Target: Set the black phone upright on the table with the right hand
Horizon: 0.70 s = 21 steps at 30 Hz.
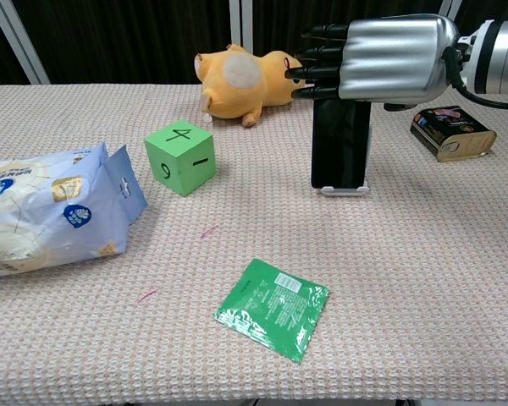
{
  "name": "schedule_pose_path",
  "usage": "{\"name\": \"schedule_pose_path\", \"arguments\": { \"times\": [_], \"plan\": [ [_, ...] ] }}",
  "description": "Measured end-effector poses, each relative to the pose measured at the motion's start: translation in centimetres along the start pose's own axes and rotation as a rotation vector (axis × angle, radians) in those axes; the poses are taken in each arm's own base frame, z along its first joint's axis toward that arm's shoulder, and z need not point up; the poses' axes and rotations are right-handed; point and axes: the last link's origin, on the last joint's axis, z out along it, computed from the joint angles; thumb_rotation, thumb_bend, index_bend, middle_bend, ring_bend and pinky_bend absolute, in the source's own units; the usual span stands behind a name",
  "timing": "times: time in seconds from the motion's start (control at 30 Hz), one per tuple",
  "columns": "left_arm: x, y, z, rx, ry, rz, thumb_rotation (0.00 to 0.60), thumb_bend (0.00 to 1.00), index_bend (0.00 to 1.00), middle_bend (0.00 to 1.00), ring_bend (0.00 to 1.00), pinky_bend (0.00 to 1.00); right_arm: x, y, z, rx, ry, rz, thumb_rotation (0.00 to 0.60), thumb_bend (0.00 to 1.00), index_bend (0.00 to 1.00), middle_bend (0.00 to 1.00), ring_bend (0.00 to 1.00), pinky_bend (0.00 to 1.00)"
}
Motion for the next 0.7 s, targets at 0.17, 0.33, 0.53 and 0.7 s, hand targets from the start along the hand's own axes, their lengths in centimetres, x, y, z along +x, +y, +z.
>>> {"name": "schedule_pose_path", "arguments": {
  "times": [0.17, 0.33, 0.53, 0.7],
  "plan": [
    [-0.1, -0.1, 0.0, 0.002, -0.007, 0.003, 0.6, 0.0, 0.11, 0.11, 0.04, 0.16, 0.0, -0.1, 0.1, 0.006, 0.0, -0.004, 0.6, 0.23, 0.0, 0.0, 0.0, 0.0],
    [0.1, -0.1, 0.0, 0.001, 0.001, 0.003, 0.6, 0.0, 0.11, 0.11, 0.04, 0.16, -0.2, -0.2, 0.3, 0.015, 0.001, -0.002, 0.6, 0.23, 0.0, 0.0, 0.0, 0.0],
    [0.0, -0.1, 0.1, 0.001, -0.008, 0.004, 0.6, 0.0, 0.11, 0.11, 0.04, 0.16, -0.2, -0.2, 0.8, 0.016, 0.006, 0.003, 0.6, 0.24, 0.0, 0.0, 0.0, 0.0],
    [0.0, -0.2, 0.0, 0.006, -0.008, 0.0, 0.6, 0.0, 0.11, 0.11, 0.04, 0.16, 0.0, -0.1, 1.1, 0.029, 0.019, -0.002, 0.6, 0.26, 0.0, 0.0, 0.0, 0.0]
  ]
}}
